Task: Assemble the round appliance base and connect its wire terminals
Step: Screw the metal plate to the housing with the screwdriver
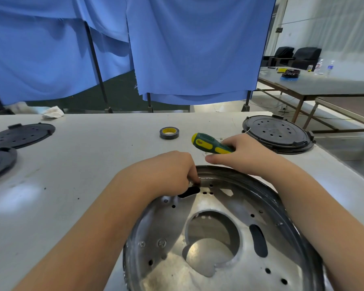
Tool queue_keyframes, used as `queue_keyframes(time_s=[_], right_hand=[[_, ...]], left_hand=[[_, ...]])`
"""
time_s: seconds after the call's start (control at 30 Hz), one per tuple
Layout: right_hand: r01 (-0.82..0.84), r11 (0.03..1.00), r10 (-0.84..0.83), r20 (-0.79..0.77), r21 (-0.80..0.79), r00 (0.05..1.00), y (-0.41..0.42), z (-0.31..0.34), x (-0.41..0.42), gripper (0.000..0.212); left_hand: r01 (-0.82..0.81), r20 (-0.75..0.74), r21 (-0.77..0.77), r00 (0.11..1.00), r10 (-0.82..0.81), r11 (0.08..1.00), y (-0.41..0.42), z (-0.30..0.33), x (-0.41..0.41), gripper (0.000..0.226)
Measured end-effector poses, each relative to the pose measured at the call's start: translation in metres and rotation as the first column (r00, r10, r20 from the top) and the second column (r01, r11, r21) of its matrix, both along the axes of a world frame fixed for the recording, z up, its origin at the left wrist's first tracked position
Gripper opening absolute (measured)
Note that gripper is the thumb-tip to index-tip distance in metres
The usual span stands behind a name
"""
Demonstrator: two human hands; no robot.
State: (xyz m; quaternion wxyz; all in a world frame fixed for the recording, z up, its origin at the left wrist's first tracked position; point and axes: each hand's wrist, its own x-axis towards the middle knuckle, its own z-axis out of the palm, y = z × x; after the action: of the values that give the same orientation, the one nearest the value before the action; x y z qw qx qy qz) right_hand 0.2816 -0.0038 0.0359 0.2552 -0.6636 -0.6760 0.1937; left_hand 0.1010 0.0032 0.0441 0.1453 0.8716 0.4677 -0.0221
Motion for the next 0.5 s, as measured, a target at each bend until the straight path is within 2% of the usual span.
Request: queue_keyframes(time_s=[0.1, 0.17, 0.23, 0.3, 0.4, 0.5], right_hand=[[0.051, 0.997, -0.039, -0.180, 0.063, 0.983, -0.004, 0.015, 0.000, 0.042], [0.060, 0.995, -0.026, -0.379, 0.078, 0.925, -0.007, 0.030, 0.003, 0.037], [0.019, 0.994, 0.050, -0.605, 0.106, 0.794, -0.011, 0.044, 0.008, 0.030], [-0.023, 0.984, 0.151, -0.748, 0.178, 0.646, -0.016, 0.053, 0.013, 0.029], [-0.066, 0.968, 0.243, -0.833, 0.243, 0.497, -0.024, 0.058, 0.013, 0.030], [-0.118, 0.965, 0.262, -0.870, 0.233, 0.417, -0.026, 0.058, 0.004, 0.029]], left_hand=[[0.006, 0.008, -0.002, 1.000, -0.006, 1.000, 0.000, -0.001, -0.002, 0.049], [0.009, 0.056, -0.017, 0.998, -0.008, 1.000, 0.001, -0.001, -0.003, 0.048], [0.019, 0.119, -0.038, 0.993, -0.014, 0.999, 0.003, -0.002, -0.004, 0.045], [0.003, 0.185, -0.046, 0.983, 0.005, 0.999, 0.006, -0.003, -0.007, 0.040], [-0.029, 0.302, -0.052, 0.952, 0.044, 0.998, 0.014, -0.005, -0.013, 0.028], [-0.017, 0.415, -0.116, 0.907, 0.064, 0.993, 0.022, -0.006, -0.018, 0.017]])
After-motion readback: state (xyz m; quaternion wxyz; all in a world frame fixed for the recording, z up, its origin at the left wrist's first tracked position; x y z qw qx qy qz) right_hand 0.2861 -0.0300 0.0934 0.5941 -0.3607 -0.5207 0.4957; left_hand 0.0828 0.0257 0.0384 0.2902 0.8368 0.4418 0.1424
